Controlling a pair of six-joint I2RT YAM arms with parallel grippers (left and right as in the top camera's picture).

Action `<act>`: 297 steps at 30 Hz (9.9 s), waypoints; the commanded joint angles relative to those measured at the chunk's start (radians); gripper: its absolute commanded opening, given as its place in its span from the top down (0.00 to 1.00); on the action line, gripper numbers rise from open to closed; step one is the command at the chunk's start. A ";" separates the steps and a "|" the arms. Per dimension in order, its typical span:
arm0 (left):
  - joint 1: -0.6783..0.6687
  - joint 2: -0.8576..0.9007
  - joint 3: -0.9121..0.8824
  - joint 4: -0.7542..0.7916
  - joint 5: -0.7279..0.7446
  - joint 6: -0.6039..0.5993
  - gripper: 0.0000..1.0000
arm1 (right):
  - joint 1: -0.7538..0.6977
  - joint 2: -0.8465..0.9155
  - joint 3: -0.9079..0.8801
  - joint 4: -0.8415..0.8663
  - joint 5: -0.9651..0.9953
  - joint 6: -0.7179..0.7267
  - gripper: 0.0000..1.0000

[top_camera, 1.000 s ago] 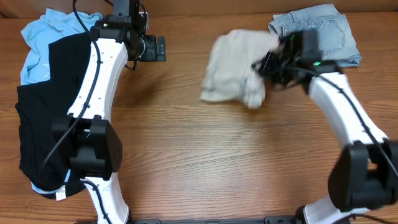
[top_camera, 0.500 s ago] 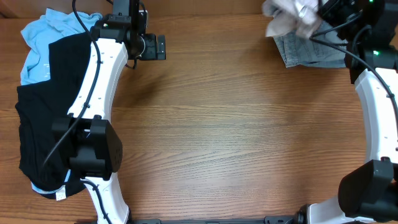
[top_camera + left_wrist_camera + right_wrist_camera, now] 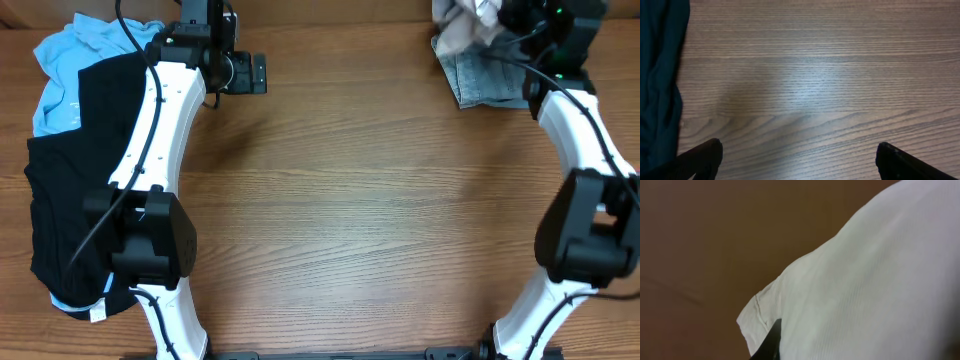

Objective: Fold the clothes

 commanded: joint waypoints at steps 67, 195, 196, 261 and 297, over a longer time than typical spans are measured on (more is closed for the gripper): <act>-0.004 0.098 -0.003 0.033 0.000 -0.016 0.00 | -0.002 0.252 0.029 -0.104 0.370 -0.533 0.00; 0.013 -0.097 -0.004 0.155 -0.007 -0.013 0.00 | 0.169 -2.047 -1.588 -0.295 0.141 -0.494 0.00; 0.013 -0.123 -0.004 0.174 -0.008 -0.013 0.00 | 0.169 -2.047 -1.588 -0.296 0.141 -0.494 0.00; 0.264 -2.067 -1.947 0.859 -0.055 0.036 0.00 | 0.169 -2.047 -1.588 -0.295 0.141 -0.494 0.00; 0.264 -2.067 -1.947 0.859 -0.055 0.036 0.00 | 0.169 -2.047 -1.588 -0.295 0.141 -0.494 0.00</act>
